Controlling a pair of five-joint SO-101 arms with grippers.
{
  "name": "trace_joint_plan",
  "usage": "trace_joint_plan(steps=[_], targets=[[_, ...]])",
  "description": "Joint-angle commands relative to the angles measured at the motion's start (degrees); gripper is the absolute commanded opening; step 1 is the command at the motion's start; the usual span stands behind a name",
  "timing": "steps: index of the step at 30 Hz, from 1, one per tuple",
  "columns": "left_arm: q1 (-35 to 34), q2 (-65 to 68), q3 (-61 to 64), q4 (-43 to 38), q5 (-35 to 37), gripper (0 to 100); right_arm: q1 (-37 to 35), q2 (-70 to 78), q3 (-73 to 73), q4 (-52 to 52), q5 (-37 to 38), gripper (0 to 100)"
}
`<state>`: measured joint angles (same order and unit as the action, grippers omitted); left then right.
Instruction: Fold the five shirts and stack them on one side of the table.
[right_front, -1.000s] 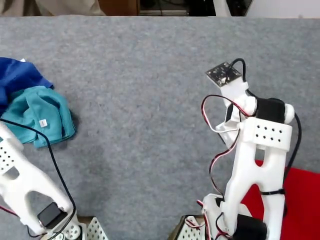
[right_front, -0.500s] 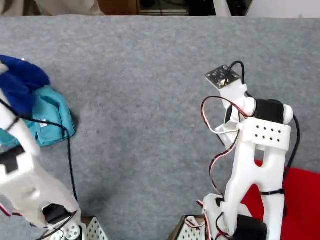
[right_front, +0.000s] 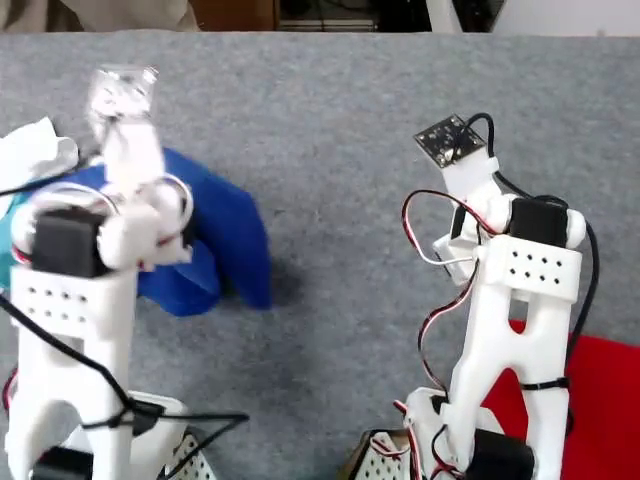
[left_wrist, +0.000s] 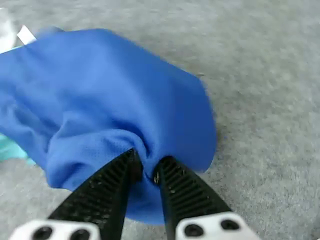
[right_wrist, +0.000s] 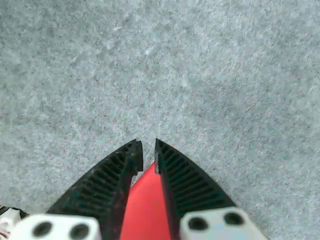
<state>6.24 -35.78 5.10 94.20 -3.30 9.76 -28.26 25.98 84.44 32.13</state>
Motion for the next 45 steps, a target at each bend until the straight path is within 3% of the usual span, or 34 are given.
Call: trace_joint_plan(steps=[1,5,11,14,36,45], targets=[[2.81,-6.37,8.26,-6.68,0.44,2,-0.48,-1.45,0.04,-1.05,-0.09,5.5],[2.73,-10.24,12.48,-8.97,0.53,3,-0.48,-1.36,0.04,-1.23,-0.09,5.5],[2.73,-11.03,13.27,-6.68,4.40,22,-0.57,-1.36,3.03,-4.84,-0.09,5.5],[4.40,-11.03,13.10,-5.45,7.38,27,-0.57,-1.36,4.70,-5.71,-0.09,5.5],[6.68,-11.21,3.69,6.86,7.03,28,-0.57,-1.36,4.97,-7.21,0.00,5.5],[7.56,-22.90,7.56,6.59,5.63,28,-8.48,-1.36,4.97,-7.03,0.00,5.5]])
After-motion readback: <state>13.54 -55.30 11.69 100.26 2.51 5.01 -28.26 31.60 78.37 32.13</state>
